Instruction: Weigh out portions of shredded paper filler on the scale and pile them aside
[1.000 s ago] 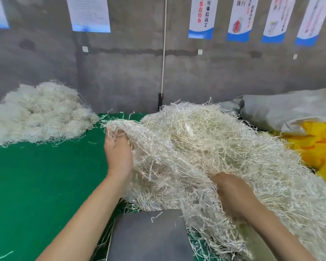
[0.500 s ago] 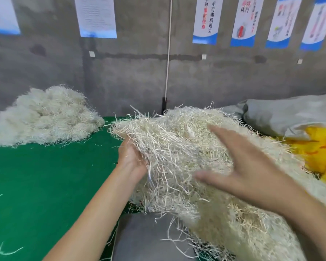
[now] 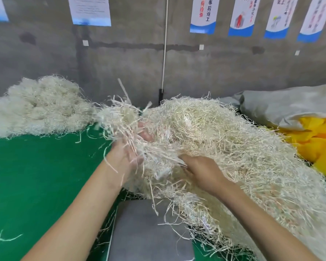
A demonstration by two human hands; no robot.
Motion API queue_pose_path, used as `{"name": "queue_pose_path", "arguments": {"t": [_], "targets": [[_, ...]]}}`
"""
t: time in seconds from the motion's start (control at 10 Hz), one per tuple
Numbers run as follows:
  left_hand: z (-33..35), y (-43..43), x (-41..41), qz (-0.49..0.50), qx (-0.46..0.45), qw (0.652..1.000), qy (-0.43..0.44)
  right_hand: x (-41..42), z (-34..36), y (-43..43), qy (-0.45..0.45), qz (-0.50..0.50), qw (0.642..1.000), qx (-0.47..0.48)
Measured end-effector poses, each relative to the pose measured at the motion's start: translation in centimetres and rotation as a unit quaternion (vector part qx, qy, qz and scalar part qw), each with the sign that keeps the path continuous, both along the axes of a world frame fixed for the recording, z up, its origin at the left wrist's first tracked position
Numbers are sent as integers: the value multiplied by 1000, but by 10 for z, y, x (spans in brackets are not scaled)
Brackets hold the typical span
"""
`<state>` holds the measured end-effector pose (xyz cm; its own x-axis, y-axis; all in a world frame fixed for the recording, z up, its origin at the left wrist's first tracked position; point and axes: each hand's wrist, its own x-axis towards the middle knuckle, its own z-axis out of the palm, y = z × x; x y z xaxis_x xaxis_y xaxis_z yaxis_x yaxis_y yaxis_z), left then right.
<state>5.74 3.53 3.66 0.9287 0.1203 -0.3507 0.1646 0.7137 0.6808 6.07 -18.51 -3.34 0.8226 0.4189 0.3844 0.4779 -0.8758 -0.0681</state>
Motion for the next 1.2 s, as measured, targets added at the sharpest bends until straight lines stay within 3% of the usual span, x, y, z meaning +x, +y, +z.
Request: {"name": "queue_pose_path", "arguments": {"t": [0.1, 0.2, 0.3, 0.4, 0.5, 0.6, 0.7, 0.8, 0.9, 1.0, 1.1, 1.2], "targets": [[17, 12, -10, 47, 56, 997, 6, -2, -22, -38, 68, -27, 997, -32], [29, 30, 3, 108, 40, 993, -16, -10, -33, -78, 137, -115, 984, 13], [34, 33, 1, 91, 109, 988, -56, -10, -26, -100, 152, -145, 978, -2], [24, 17, -2, 9, 204, 971, -126, -12, 7, -96, 188, -80, 977, -69], [16, -4, -4, -23, 253, 953, -164, -29, 48, -82, 250, -15, 967, 52], [8, -21, -6, -120, 302, 927, -186, -46, 72, -67, 219, 30, 971, 89], [-6, -27, -2, -186, 332, 911, -157, -47, 67, -55, 210, -5, 977, -23], [-19, -35, -2, -169, 401, 890, -140, -40, 46, -54, 163, -115, 957, -211], [-26, -39, -7, -170, 424, 878, -142, -33, 30, -56, 117, -158, 959, -202], [-34, -42, -12, -187, 472, 849, -145, -31, 34, -56, 94, -154, 983, -32], [-38, -51, -16, -240, 504, 815, -158, -36, 58, -45, 23, -84, 982, 170], [-33, -65, -22, -283, 526, 781, -180, -40, 79, -29, 68, -8, 946, 318]]}}
